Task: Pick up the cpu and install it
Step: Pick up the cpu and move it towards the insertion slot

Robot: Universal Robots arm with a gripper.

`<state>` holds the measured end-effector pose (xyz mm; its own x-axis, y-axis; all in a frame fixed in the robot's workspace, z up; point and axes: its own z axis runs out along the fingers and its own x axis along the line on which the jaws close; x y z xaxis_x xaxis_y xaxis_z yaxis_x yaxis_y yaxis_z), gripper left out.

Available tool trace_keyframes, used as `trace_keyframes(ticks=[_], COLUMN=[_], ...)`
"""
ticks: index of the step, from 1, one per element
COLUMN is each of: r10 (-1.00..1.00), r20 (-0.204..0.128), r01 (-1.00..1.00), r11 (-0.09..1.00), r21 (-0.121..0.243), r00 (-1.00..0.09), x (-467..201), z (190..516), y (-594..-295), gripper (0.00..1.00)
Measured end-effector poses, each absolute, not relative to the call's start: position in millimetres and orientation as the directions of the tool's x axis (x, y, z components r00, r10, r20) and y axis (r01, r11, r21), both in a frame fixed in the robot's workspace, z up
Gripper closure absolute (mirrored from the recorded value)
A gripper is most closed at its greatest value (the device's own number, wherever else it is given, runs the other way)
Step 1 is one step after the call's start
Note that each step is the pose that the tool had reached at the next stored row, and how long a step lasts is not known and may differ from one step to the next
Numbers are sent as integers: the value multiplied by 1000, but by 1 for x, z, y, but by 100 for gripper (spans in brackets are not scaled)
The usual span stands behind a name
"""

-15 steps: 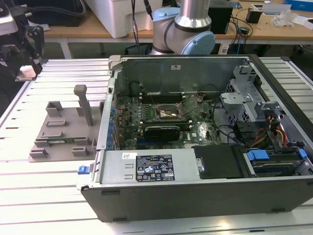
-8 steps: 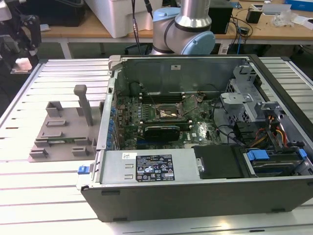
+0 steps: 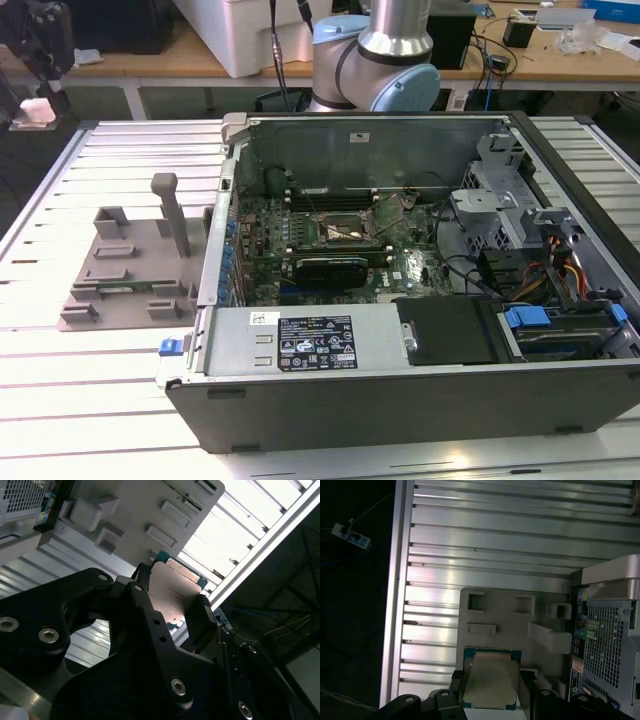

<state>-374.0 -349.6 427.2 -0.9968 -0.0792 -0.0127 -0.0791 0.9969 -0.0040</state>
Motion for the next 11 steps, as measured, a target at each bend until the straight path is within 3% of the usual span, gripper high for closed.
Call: trace_keyframes(ticks=[11], r10=[-79], r20=[-13], r01=[-79], r11=[997], r21=[-4], r00=[-997], x=[-374], z=[457], y=[-350], gripper=[47])
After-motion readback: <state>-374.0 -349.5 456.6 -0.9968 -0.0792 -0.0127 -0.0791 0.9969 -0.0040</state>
